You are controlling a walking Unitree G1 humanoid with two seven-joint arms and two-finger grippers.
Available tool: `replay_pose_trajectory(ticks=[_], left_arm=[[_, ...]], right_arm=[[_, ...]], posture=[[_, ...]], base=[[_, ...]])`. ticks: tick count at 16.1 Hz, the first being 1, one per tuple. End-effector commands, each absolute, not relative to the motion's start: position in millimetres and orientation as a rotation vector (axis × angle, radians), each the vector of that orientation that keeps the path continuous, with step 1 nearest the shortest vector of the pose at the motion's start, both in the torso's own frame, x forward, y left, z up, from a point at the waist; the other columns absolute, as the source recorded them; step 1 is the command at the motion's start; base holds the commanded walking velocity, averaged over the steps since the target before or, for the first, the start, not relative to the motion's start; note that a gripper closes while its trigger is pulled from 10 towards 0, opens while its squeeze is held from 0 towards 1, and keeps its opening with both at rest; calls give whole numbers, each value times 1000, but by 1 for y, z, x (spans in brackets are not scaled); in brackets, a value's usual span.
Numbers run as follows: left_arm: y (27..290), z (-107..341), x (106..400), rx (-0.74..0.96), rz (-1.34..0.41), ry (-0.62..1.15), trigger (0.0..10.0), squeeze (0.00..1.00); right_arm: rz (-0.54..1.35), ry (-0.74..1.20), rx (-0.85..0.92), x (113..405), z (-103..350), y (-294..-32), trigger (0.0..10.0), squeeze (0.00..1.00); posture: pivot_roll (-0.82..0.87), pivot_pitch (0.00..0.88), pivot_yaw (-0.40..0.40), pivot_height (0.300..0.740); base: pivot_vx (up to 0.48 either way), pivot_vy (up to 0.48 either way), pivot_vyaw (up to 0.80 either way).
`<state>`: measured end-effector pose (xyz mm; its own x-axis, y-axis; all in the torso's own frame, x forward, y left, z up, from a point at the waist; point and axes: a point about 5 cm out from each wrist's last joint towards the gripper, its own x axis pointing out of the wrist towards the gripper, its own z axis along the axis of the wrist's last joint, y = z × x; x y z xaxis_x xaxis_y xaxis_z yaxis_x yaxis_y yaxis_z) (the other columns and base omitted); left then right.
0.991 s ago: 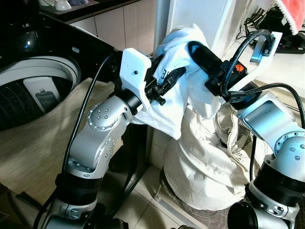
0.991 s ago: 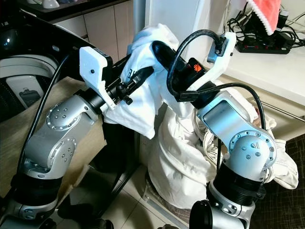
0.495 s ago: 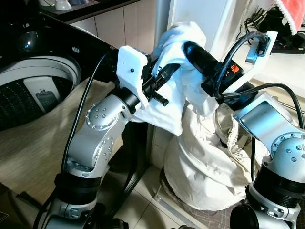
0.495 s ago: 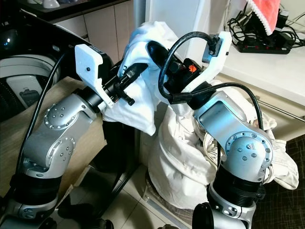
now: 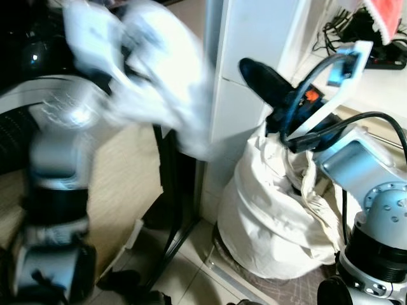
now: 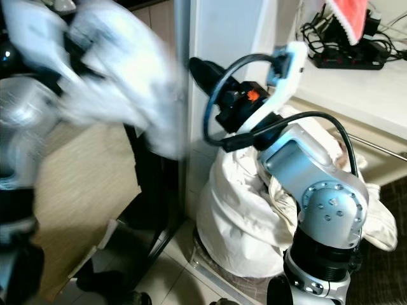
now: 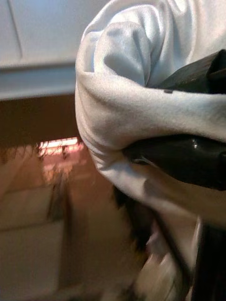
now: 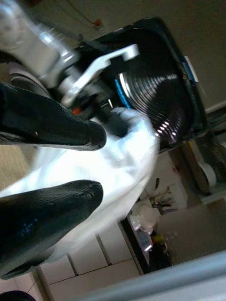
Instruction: Clothes washing
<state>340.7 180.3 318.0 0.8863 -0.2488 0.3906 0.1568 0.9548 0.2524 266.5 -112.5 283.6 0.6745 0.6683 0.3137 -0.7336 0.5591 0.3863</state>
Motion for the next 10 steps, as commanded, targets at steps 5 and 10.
replay_pose_trajectory(ticks=[5,10], left_arm=[[261,409,340,515,317,-650,0,0],[271,376,378,582,302,-368,0,0]], right_arm=[[857,-156,387,263,288,-102,10000,0],[827,-39,292,270,269,-92,10000,0]], posture=[[-51,8,-27,740],[-48,5,-24,740]], base=[[0,0,0],[0,0,0]])
